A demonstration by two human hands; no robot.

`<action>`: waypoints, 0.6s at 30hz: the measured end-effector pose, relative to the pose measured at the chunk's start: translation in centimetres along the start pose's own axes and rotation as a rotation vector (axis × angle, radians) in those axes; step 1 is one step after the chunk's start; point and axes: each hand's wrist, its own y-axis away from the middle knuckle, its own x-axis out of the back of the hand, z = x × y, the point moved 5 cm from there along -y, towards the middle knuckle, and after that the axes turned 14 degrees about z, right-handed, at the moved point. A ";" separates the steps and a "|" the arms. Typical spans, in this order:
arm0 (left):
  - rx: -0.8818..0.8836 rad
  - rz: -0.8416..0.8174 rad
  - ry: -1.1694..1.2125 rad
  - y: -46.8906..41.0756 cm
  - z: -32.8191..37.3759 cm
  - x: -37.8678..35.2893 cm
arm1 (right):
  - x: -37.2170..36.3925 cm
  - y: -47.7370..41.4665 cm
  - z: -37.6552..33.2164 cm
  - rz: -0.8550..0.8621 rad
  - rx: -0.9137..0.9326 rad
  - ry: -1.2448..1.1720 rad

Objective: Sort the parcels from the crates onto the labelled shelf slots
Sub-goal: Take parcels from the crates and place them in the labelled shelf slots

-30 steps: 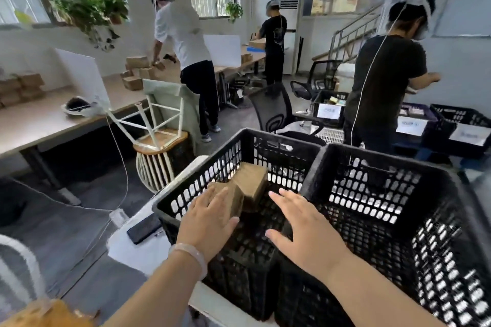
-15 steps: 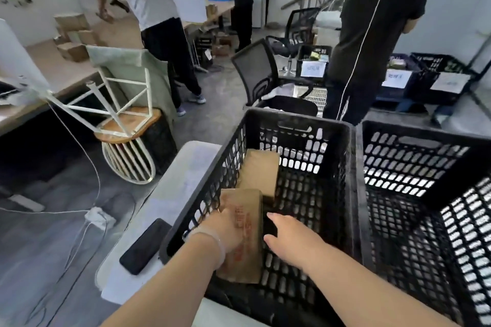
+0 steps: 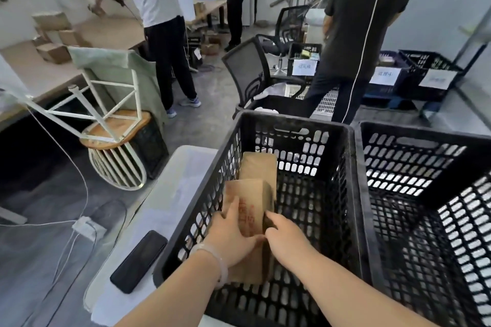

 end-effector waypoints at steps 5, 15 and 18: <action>-0.055 0.137 0.299 -0.2 2.2 2.0 | 4.3 1.6 -2.7 0.133 0.239 -0.046; 0.159 -0.300 1.332 0.4 7.4 5.2 | 11.9 1.2 -2.7 0.063 -0.254 -0.866; 0.175 -0.297 1.333 1.0 8.6 4.9 | 12.8 2.0 -2.7 -0.007 -0.241 -0.891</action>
